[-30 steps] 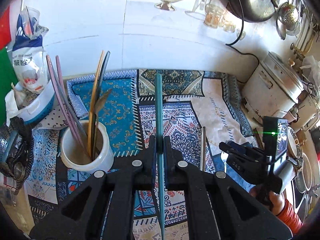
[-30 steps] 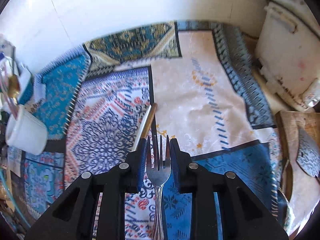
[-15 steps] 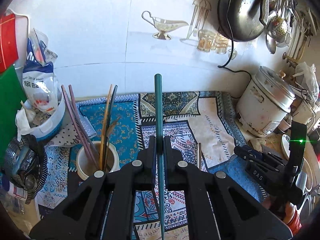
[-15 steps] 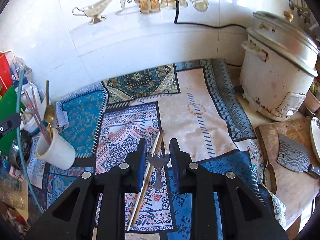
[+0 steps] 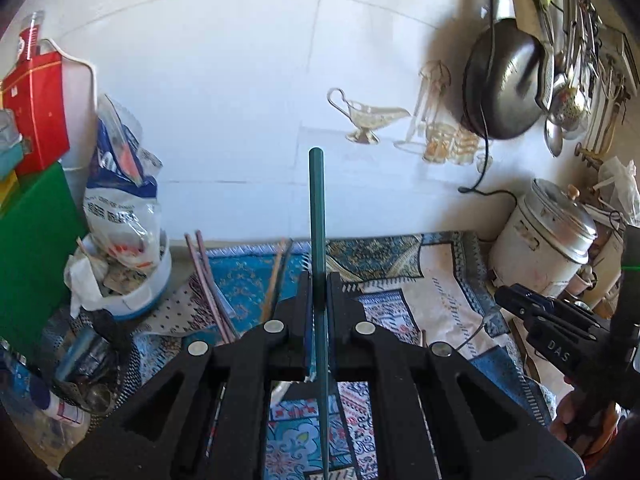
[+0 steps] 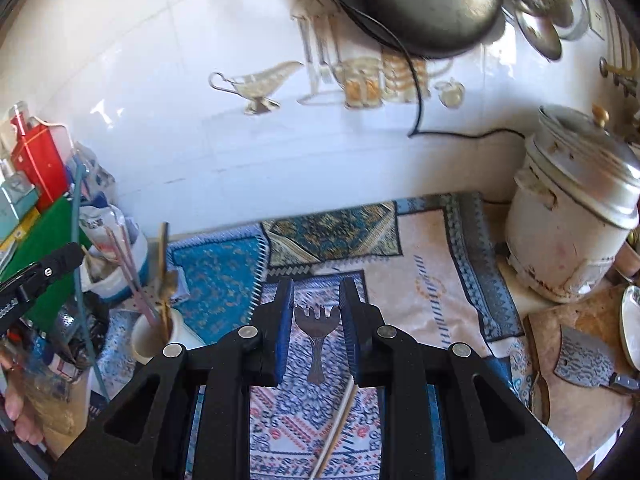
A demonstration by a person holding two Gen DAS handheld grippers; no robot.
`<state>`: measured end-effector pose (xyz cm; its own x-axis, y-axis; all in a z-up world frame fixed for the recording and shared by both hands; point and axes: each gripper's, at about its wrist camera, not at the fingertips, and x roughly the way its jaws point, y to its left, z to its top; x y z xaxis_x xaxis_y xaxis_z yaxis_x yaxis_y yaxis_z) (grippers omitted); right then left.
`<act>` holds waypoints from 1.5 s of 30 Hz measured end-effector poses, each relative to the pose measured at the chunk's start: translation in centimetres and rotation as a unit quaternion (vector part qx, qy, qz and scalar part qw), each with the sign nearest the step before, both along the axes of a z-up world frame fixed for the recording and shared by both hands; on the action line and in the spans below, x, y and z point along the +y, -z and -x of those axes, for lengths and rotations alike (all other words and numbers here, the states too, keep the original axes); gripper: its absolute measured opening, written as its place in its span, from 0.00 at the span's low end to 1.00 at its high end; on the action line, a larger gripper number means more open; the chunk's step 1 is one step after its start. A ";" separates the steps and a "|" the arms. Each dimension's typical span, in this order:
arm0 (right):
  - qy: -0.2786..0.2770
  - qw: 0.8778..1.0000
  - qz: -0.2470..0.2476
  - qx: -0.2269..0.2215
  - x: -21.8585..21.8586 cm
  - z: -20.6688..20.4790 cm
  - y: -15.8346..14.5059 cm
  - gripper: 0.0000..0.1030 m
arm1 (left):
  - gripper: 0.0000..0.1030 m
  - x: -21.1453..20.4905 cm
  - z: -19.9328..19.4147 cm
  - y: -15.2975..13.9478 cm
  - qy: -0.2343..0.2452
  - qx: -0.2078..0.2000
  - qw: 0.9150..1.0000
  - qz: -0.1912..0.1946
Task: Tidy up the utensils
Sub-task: 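Carry the green chopstick with the left tool while the right carries the fork to the cup, then lower the chopstick and fork into the white cup and open both tools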
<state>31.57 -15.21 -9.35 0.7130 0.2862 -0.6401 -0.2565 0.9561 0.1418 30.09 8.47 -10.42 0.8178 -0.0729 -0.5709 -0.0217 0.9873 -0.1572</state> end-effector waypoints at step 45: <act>-0.147 0.983 0.002 0.106 15.7 -3.6 6.1 0.20 | 0.05 10.2 -6.3 10.2 -0.101 0.042 0.993 0.035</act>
<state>35.16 0.46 -15.45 0.4506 0.4564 -0.7672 -0.4869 0.8460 0.2173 36.36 18.65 -20.66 0.7699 0.0467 -0.6364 -0.2347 0.9482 -0.2144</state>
